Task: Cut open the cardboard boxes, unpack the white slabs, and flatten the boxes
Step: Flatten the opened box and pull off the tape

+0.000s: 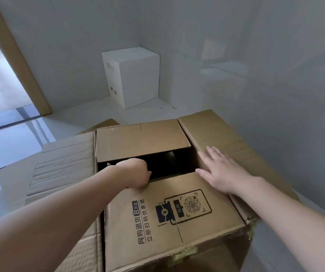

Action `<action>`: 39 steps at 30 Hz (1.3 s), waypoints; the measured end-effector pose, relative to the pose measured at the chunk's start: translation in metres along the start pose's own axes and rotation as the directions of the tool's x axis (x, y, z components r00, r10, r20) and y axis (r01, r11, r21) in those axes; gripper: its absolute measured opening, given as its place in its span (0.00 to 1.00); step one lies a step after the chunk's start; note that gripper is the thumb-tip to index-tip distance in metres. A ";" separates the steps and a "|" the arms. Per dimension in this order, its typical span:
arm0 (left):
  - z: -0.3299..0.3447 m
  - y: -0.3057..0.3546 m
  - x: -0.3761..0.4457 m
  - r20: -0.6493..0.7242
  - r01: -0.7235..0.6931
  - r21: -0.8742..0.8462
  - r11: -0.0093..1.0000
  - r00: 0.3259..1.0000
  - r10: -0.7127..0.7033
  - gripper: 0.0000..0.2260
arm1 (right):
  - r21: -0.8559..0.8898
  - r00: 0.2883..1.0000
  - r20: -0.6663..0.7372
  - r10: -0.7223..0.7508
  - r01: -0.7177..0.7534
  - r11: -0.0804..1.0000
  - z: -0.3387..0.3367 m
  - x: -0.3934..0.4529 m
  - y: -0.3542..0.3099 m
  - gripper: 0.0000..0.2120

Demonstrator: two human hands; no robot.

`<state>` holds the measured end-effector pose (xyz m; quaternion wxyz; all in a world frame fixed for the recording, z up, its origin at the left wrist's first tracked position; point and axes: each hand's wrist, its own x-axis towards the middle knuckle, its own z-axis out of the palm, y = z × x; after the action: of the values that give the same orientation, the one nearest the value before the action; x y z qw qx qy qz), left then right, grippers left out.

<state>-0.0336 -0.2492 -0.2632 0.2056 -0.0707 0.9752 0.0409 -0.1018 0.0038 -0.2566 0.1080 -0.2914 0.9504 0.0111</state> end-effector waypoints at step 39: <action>-0.022 -0.110 0.097 -0.464 -0.031 -0.012 0.999 0.886 0.022 0.33 | 0.196 0.971 0.223 -0.082 0.038 0.980 -0.005 0.072 -0.120 0.20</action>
<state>-0.1135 -0.3720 -0.2884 -0.0345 -0.0669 0.9966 0.0349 -0.0938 -0.1362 -0.2614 0.2450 -0.3052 0.9189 -0.0497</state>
